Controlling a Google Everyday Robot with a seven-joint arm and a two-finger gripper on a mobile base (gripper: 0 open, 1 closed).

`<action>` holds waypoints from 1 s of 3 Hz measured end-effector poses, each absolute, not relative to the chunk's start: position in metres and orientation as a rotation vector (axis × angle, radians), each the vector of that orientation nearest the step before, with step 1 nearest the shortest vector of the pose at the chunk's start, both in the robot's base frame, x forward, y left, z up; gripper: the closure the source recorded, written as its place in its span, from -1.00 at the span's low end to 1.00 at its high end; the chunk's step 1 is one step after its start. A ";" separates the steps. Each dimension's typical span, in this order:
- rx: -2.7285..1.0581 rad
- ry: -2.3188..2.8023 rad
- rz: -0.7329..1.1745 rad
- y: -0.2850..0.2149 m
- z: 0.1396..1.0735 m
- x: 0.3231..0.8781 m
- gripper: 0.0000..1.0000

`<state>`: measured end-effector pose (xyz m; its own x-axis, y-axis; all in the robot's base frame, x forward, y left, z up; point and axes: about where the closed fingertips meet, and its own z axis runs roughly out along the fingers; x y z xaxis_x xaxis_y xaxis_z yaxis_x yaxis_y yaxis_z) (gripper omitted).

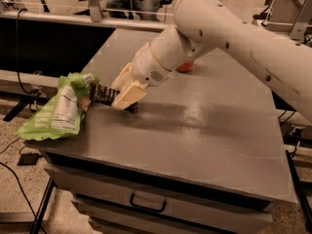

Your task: Move rxbar chocolate near green rice chip bag

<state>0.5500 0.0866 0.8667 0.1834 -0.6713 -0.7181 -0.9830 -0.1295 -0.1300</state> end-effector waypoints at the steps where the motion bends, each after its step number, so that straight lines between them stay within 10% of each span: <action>1: -1.874 1.550 0.680 0.088 0.866 0.549 -0.59; 3: -1.907 1.526 0.686 0.091 0.869 0.548 -1.00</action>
Offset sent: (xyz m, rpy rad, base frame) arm -0.0008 0.0013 -0.0009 -0.0011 0.0014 0.0019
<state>0.5481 0.0913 0.8686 0.2071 -0.6704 -0.7125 -0.9779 -0.1633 -0.1305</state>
